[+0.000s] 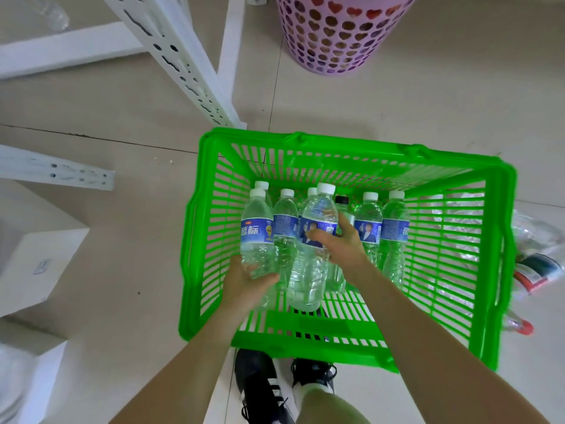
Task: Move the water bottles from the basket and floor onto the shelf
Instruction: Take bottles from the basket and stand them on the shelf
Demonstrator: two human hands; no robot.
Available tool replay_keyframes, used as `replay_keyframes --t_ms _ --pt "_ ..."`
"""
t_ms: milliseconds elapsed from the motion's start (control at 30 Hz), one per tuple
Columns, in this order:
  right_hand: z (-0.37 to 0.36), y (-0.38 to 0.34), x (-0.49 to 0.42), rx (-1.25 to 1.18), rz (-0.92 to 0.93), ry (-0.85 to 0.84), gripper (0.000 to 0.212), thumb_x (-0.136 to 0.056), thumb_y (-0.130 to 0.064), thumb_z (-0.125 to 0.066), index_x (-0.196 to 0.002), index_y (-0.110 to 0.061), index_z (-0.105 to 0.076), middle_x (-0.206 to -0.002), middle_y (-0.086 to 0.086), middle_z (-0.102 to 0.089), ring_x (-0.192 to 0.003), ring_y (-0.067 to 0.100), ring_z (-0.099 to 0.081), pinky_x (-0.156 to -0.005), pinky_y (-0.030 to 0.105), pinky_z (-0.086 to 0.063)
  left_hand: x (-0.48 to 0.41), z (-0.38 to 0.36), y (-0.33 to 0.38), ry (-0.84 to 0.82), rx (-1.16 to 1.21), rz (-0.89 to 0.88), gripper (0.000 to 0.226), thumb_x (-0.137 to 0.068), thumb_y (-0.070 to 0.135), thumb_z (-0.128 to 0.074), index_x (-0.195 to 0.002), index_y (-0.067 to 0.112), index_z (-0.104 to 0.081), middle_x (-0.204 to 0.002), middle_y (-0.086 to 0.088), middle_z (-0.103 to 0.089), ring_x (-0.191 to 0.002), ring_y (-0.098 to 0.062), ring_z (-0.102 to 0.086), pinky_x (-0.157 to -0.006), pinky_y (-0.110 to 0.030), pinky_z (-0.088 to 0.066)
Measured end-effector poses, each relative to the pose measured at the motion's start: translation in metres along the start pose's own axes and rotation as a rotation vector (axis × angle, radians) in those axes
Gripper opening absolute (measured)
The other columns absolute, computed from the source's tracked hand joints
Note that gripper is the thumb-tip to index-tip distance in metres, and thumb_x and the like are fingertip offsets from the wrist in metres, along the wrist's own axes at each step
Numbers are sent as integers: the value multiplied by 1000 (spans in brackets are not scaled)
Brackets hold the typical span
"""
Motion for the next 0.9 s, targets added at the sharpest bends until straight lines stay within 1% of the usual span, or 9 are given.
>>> replay_keyframes --t_ms 67,167,267,333,400,633,733,800,900 --pt "3 -2 13 -10 -15 1 64 -70 -26 -83 -127 -33 -55 -92 -8 -73 -87 17 -70 -66 30 -55 12 5 0 0 50 21 85 -65 30 -87 -134 18 -39 -124 0 -57 -112 -26 -59 -91 -42 -53" --pt "8 -12 33 -11 -15 1 79 -66 -29 -85 -136 -28 -49 -112 4 -69 -95 23 -70 -82 45 -59 32 15 10 -1 94 7 62 -65 26 -88 -108 33 -44 -100 17 -56 -95 -9 -60 -66 -20 -44" --pt "10 -29 58 -48 -12 -9 84 -63 -31 -84 -138 -26 -47 -117 6 -68 -101 26 -69 -88 49 -56 56 24 24 -11 101 8 76 -65 26 -88 -127 25 -44 -124 8 -57 -110 -18 -58 -83 -27 -48" --pt "12 -43 76 -69 15 -21 74 -62 -32 -84 -130 -27 -54 -106 1 -73 -95 24 -72 -85 44 -57 75 30 32 6 107 13 88 -66 25 -88 -137 18 -38 -123 11 -55 -107 -5 -59 -85 -19 -48" --pt "13 -60 97 -87 36 -42 63 -62 -32 -83 -121 -28 -59 -94 -4 -75 -87 19 -73 -77 39 -55 94 35 40 16 129 -12 72 -64 18 -89 -120 25 -43 -97 25 -51 -78 16 -53 -59 -6 -42" --pt "17 -114 165 -111 100 -85 37 -75 -17 -80 -105 -29 -63 -83 -8 -75 -79 15 -73 -67 32 -51 163 50 60 -9 228 -16 62 -61 11 -91 -101 33 -48 -99 20 -58 -78 16 -58 -56 -7 -39" --pt "20 -138 200 -128 124 -91 40 -73 -15 -80 -108 -27 -64 -86 -3 -75 -79 17 -73 -69 33 -52 199 60 73 -4 268 -27 70 -60 14 -91 -108 30 -43 -103 19 -53 -85 8 -53 -61 -12 -35" --pt "22 -153 223 -141 146 -100 47 -67 -19 -81 -111 -24 -65 -90 2 -76 -82 21 -73 -73 35 -55 221 68 79 22 296 -31 73 -59 14 -92 -114 23 -46 -112 8 -57 -100 -10 -57 -68 -18 -39" --pt "27 -174 261 -139 182 -112 47 -64 -23 -82 -107 -27 -66 -91 4 -76 -83 22 -73 -76 37 -56 261 76 90 29 348 -31 93 -51 18 -94 -130 20 -46 -131 -4 -55 -121 -26 -53 -98 -43 -46"
Point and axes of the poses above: each hand's wrist, its own x-axis away from the middle knuckle, its own z-axis out of the back of the hand, y = z × x, the point moved 9 cm from there along -x, towards the middle knuckle
